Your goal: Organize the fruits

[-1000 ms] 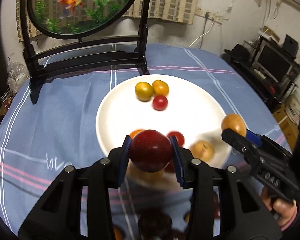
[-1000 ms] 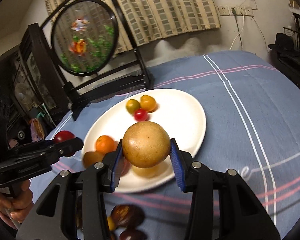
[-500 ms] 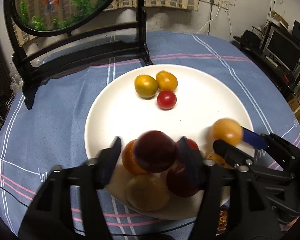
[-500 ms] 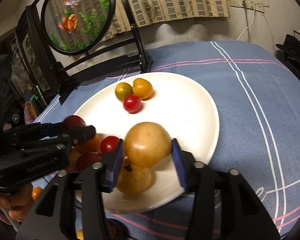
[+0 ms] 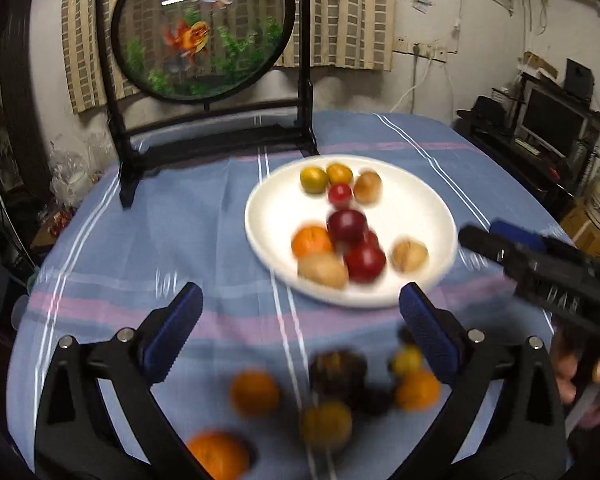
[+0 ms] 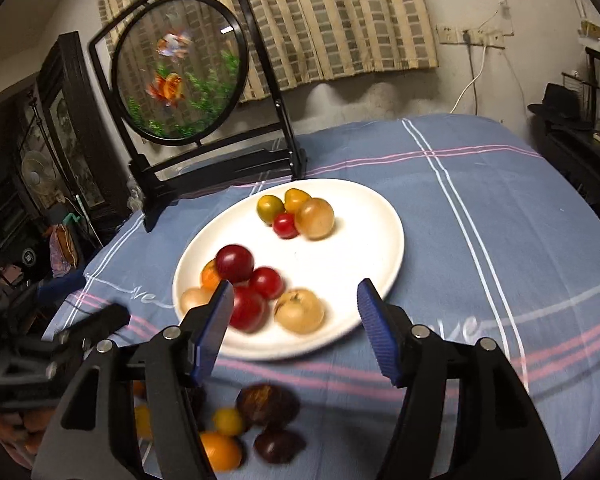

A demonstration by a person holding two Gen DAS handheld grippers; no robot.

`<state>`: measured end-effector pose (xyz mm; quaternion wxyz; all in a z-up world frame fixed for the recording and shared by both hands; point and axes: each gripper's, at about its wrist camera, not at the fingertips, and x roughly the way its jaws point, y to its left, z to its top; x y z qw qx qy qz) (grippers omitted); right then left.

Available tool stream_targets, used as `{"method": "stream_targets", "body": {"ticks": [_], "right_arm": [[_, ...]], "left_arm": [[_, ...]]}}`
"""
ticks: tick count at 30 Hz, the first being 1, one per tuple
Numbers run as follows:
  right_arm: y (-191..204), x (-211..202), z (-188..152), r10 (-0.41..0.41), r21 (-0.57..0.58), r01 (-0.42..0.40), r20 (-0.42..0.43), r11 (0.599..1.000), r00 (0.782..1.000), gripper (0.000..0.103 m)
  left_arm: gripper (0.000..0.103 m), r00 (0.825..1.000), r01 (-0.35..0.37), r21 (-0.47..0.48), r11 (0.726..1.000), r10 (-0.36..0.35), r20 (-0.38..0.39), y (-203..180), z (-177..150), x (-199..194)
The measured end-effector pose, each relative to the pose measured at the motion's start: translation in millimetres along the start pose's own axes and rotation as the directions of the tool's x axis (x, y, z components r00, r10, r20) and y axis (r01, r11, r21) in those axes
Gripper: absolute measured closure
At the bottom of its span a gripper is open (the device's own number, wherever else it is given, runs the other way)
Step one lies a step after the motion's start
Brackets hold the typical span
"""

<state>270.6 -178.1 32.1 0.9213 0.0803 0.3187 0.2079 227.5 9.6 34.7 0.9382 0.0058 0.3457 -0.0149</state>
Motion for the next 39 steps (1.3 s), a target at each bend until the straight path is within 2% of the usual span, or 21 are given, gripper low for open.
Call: {"method": "stream_targets", "body": {"ticks": [5, 8, 9, 12, 15, 21, 25, 30, 33, 39], "right_arm": [[15, -33, -42, 0.094, -0.126, -0.094, -0.008, 0.988, 0.996, 0.038], [21, -49, -63, 0.161, -0.120, -0.168, -0.065, 0.979, 0.985, 0.038], [24, -55, -70, 0.169, -0.114, -0.178, -0.081, 0.977, 0.982, 0.038], [30, -70, -88, 0.126, -0.121, -0.138, -0.099, 0.983, 0.987, 0.038], [33, -72, -100, 0.141, -0.143, -0.165, -0.163, 0.976, 0.976, 0.038], [48, -65, -118, 0.144, -0.195, -0.202, -0.274, 0.960, 0.951, 0.038], [42, -49, -123, 0.104, -0.165, -0.175, -0.366, 0.971, 0.925, 0.038], [53, -55, -128, 0.084, -0.224, -0.174, -0.360, 0.959, 0.929, 0.045], [63, -54, -134, 0.042, -0.291, -0.161, -0.375, 0.943, 0.926, 0.049], [62, -50, -137, 0.015, -0.306, -0.143, -0.386, 0.941, 0.923, 0.058]], "left_arm": [[0.003, 0.999, 0.033, 0.023, 0.999, -0.033, 0.003, 4, -66, -36], [0.003, 0.999, 0.043, 0.048, 0.998, -0.044, 0.019, 6, -95, -49], [0.003, 0.999, 0.040, 0.048, 0.998, -0.041, 0.017, 8, -107, -52], [0.003, 0.998, 0.054, 0.026, 0.998, -0.053, -0.031, 13, -121, -56], [0.003, 0.994, 0.102, -0.021, 0.995, -0.102, -0.026, 21, -126, -62], [0.003, 0.989, 0.113, -0.058, 0.992, -0.118, -0.089, 25, -131, -52], [0.003, 0.987, 0.108, -0.078, 0.991, -0.117, -0.111, 27, -131, -48], [0.003, 0.985, 0.092, -0.092, 0.991, -0.104, -0.134, 29, -131, -43], [0.003, 0.984, 0.088, -0.104, 0.991, -0.103, -0.147, 31, -131, -40], [0.003, 0.982, 0.080, -0.125, 0.989, -0.099, -0.161, 34, -132, -36]]}}
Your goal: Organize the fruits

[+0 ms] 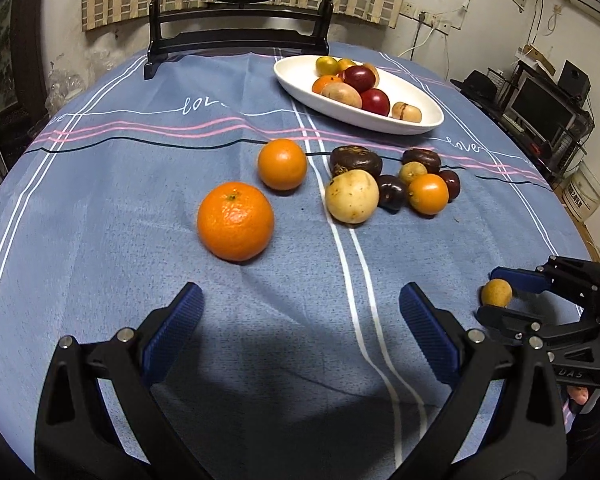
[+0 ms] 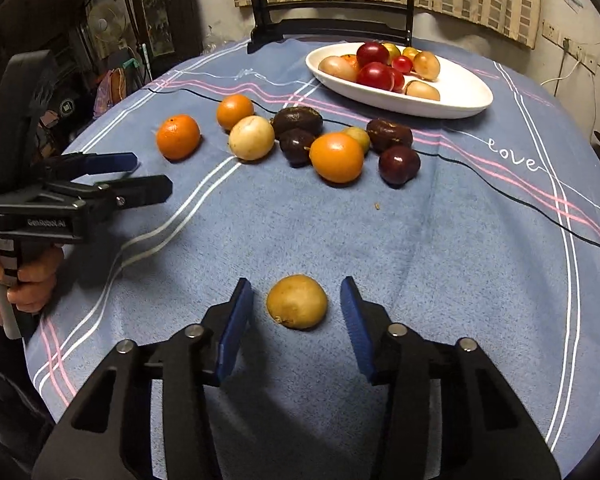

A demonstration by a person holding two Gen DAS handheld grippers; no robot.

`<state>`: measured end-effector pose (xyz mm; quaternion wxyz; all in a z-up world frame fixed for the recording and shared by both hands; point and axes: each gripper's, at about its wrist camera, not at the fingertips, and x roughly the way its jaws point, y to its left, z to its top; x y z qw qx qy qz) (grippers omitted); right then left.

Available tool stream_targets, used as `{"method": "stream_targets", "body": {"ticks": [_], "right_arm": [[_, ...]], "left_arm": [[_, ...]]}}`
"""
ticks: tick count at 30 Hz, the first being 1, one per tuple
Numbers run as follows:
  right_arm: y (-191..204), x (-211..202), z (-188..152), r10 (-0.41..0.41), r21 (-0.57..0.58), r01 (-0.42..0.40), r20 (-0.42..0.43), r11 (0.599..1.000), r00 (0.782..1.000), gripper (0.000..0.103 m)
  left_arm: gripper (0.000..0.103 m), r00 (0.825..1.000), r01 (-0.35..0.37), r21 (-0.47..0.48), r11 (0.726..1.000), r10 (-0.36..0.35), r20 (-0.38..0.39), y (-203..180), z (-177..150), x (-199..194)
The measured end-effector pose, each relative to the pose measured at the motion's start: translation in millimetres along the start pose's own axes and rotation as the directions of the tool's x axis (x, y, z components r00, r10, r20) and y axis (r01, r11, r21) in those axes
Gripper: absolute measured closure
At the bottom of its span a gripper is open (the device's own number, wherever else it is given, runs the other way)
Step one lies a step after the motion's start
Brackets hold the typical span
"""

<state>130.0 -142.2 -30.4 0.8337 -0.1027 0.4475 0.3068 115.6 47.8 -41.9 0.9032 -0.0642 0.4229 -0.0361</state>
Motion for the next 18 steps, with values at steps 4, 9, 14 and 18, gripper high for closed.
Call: {"method": "stream_targets", "body": {"ticks": [4, 9, 14, 18], "right_arm": [[4.9, 2.5, 0.9, -0.036, -0.029, 0.036, -0.008, 0.999, 0.999, 0.059], [9.6, 3.7, 1.7, -0.050, -0.063, 0.050, -0.006, 0.997, 0.999, 0.069], [8.4, 4.2, 2.9, -0.061, -0.063, 0.061, -0.004, 0.996, 0.998, 0.072], [9.6, 4.5, 5.6, -0.072, -0.069, 0.072, -0.009, 0.995, 0.997, 0.073]], "left_arm": [[0.003, 1.000, -0.004, -0.003, 1.000, 0.004, -0.011, 0.6, 0.3, 2.2], [0.003, 1.000, -0.004, -0.026, 1.000, 0.003, -0.017, 4.3, 0.7, 3.4], [0.003, 1.000, -0.006, -0.036, 0.999, 0.005, -0.022, 5.8, 1.0, 5.1], [0.003, 1.000, -0.005, -0.042, 0.999, 0.004, -0.023, 6.7, 1.0, 5.5]]}}
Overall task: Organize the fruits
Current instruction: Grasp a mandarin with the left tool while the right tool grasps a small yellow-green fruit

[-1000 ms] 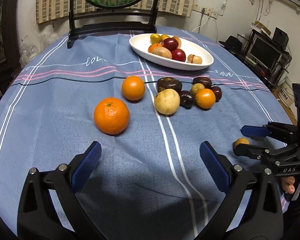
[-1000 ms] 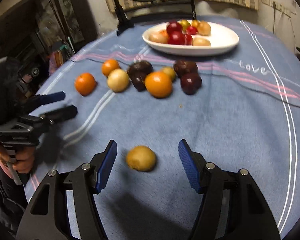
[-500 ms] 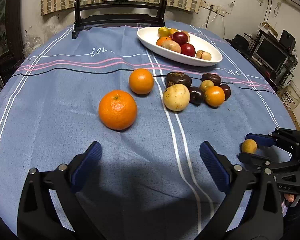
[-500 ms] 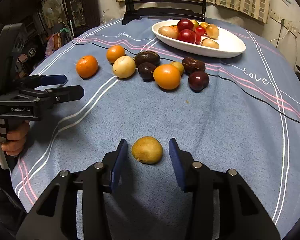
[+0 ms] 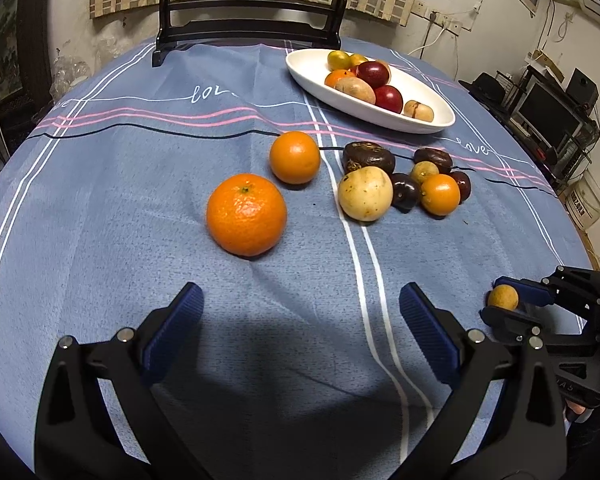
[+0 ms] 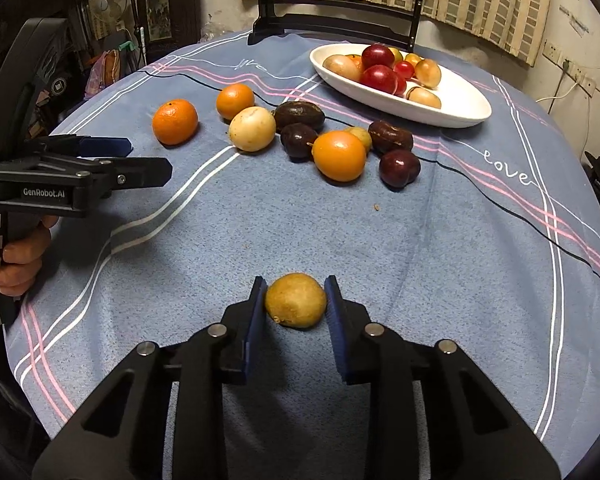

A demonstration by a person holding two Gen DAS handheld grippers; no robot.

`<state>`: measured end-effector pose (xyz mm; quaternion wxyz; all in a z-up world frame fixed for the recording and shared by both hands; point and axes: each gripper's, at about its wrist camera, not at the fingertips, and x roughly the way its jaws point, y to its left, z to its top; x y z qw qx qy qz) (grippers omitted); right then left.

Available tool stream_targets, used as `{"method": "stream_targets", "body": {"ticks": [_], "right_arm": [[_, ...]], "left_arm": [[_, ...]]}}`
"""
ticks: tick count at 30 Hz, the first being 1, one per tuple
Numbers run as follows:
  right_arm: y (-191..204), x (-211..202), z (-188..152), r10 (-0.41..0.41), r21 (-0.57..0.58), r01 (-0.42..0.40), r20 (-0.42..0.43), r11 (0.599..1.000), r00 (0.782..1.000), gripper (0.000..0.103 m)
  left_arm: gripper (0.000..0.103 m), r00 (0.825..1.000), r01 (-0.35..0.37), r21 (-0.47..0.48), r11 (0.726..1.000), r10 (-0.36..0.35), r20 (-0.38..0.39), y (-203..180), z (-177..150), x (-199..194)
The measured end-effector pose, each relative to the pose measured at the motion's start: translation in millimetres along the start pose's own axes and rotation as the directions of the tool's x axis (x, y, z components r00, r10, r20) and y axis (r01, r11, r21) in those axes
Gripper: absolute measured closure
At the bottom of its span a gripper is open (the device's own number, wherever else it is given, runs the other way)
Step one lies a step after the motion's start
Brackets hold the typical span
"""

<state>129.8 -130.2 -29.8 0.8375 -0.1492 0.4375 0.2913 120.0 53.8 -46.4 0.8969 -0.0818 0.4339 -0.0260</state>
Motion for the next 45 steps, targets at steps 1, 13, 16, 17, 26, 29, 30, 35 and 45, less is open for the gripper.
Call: {"method": "stream_targets", "body": {"ticks": [1, 13, 16, 17, 26, 29, 30, 35, 45], "right_arm": [[0, 0, 3, -0.006, 0.001, 0.006, 0.001, 1.000, 1.000, 0.073], [-22, -9, 57, 0.102, 0.124, -0.136, 0.243, 0.983, 0.965, 0.073], [-27, -6, 52, 0.096, 0.150, -0.132, 0.228, 0.980, 0.969, 0.073], [-29, -7, 51, 0.094, 0.158, -0.132, 0.228, 0.978, 0.969, 0.073], [-32, -13, 49, 0.068, 0.185, -0.113, 0.234, 0.976, 0.970, 0.073], [-33, -13, 49, 0.069, 0.185, -0.115, 0.235, 0.976, 0.970, 0.073], [-33, -13, 49, 0.069, 0.185, -0.114, 0.235, 0.976, 0.970, 0.073], [-33, -14, 49, 0.070, 0.187, -0.115, 0.231, 0.976, 0.970, 0.073], [-34, -14, 48, 0.063, 0.193, -0.107, 0.222, 0.975, 0.973, 0.073]], "left_arm": [[0.003, 1.000, 0.000, -0.001, 1.000, 0.000, -0.001, 0, 0, 0], [0.005, 0.999, -0.040, -0.023, 0.999, 0.040, 0.031, 21, 14, 2], [0.006, 0.991, -0.119, 0.042, 0.992, 0.116, 0.067, 23, 26, 3], [0.006, 0.987, -0.146, 0.066, 0.987, 0.141, 0.079, 22, 31, 5], [0.021, 0.986, -0.169, 0.105, 0.980, 0.166, 0.033, 23, 48, 34], [0.021, 0.986, -0.170, 0.106, 0.980, 0.168, 0.020, 24, 48, 38], [0.021, 0.985, -0.171, 0.109, 0.979, 0.170, 0.021, 24, 47, 38], [0.024, 0.985, -0.172, 0.118, 0.978, 0.171, 0.020, 23, 46, 40], [0.039, 0.988, -0.152, 0.140, 0.978, 0.149, 0.027, 19, 43, 38]]}}
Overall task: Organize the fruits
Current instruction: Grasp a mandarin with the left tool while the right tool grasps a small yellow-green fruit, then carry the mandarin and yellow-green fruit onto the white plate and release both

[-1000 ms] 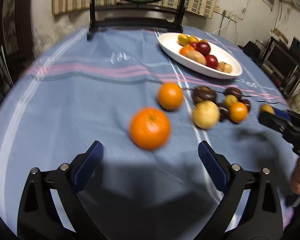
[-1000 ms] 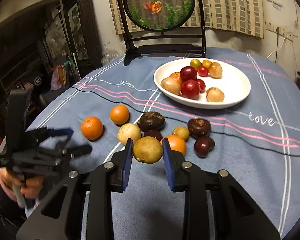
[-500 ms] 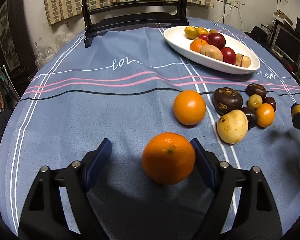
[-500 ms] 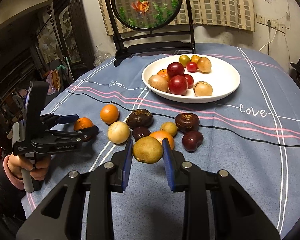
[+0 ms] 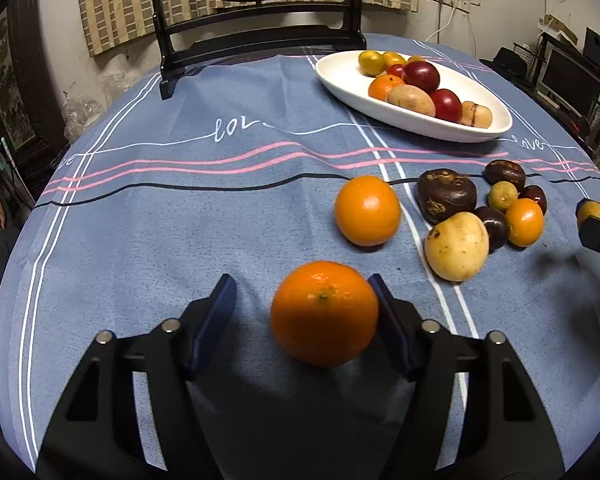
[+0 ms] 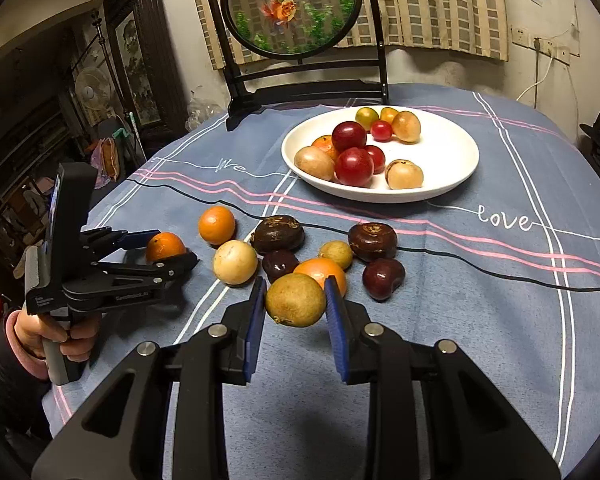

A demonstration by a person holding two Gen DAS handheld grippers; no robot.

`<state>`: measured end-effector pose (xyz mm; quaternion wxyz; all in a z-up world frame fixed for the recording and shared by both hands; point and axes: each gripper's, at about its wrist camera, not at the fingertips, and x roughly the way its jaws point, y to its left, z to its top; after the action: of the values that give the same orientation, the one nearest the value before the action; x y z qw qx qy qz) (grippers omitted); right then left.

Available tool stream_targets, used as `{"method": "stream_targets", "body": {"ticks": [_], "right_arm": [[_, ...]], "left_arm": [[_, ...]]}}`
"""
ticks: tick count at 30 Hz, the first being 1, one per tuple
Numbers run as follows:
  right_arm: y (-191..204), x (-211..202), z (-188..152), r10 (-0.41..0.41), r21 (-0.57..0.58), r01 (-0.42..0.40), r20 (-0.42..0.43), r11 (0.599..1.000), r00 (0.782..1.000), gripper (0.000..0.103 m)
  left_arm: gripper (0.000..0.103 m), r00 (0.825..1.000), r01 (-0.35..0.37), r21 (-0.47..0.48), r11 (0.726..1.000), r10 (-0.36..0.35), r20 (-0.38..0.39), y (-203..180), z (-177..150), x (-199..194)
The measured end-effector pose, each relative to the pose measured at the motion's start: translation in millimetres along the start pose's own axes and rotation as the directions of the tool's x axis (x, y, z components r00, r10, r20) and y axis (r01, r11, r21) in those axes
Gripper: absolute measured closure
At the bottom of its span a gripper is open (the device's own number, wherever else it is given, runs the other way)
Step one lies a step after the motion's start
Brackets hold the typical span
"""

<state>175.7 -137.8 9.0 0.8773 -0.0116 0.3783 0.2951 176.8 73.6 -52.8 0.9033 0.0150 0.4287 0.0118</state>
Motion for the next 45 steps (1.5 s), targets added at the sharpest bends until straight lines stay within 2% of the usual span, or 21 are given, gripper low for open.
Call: {"method": "stream_targets", "body": {"ticks": [1, 3, 7, 15, 21, 25, 29, 32, 36, 38, 43, 45], "right_arm": [[0, 0, 0, -0.001, 0.001, 0.001, -0.001, 1.000, 1.000, 0.073], [-1, 1, 0, -0.006, 0.002, 0.006, -0.003, 1.000, 1.000, 0.073], [-1, 3, -1, -0.013, 0.004, 0.013, -0.009, 1.000, 1.000, 0.073], [-3, 6, -1, -0.027, 0.007, 0.027, -0.009, 1.000, 1.000, 0.073], [-4, 9, -2, -0.024, 0.014, 0.025, -0.008, 1.000, 1.000, 0.073], [-9, 5, 1, -0.003, 0.043, 0.002, 0.037, 0.999, 0.999, 0.073], [-22, 1, 8, -0.008, 0.115, -0.006, 0.117, 0.993, 0.993, 0.073], [-34, -3, 22, -0.062, 0.149, 0.032, 0.200, 0.988, 0.978, 0.073], [-57, 10, 47, -0.129, 0.191, 0.083, 0.243, 0.978, 0.961, 0.073], [-71, 20, 58, -0.141, 0.221, 0.088, 0.239, 0.971, 0.961, 0.073], [-103, 54, 85, -0.191, 0.242, 0.137, 0.214, 0.960, 0.958, 0.073], [-113, 64, 89, -0.187, 0.254, 0.135, 0.195, 0.958, 0.963, 0.073]], "left_arm": [[0.042, 1.000, 0.007, 0.007, 1.000, -0.007, 0.001, -1, 0, 0], [0.056, 0.999, 0.037, 0.025, 0.999, -0.037, -0.002, -5, -1, -1], [0.056, 1.000, 0.015, 0.056, 0.998, -0.016, 0.007, -11, -3, -2], [0.057, 0.998, 0.056, 0.014, 0.998, -0.056, 0.008, -4, -4, -7], [0.057, 0.994, 0.107, -0.011, 0.994, -0.107, 0.019, -4, -3, -11], [0.057, 0.987, 0.156, -0.020, 0.988, -0.155, 0.038, -8, 3, -17], [0.057, 0.974, 0.219, -0.031, 0.975, -0.216, 0.068, -16, 26, -24], [0.057, 0.968, 0.229, -0.011, 0.973, -0.227, 0.110, -29, 55, -27], [0.057, 0.955, 0.252, 0.001, 0.968, -0.249, 0.160, -50, 105, -20], [0.057, 0.953, 0.247, 0.027, 0.969, -0.248, 0.172, -63, 131, -11], [0.057, 0.976, 0.153, 0.030, 0.988, -0.155, 0.155, -75, 182, 29], [0.057, 0.984, 0.107, 0.018, 0.994, -0.108, 0.139, -71, 197, 49]]}}
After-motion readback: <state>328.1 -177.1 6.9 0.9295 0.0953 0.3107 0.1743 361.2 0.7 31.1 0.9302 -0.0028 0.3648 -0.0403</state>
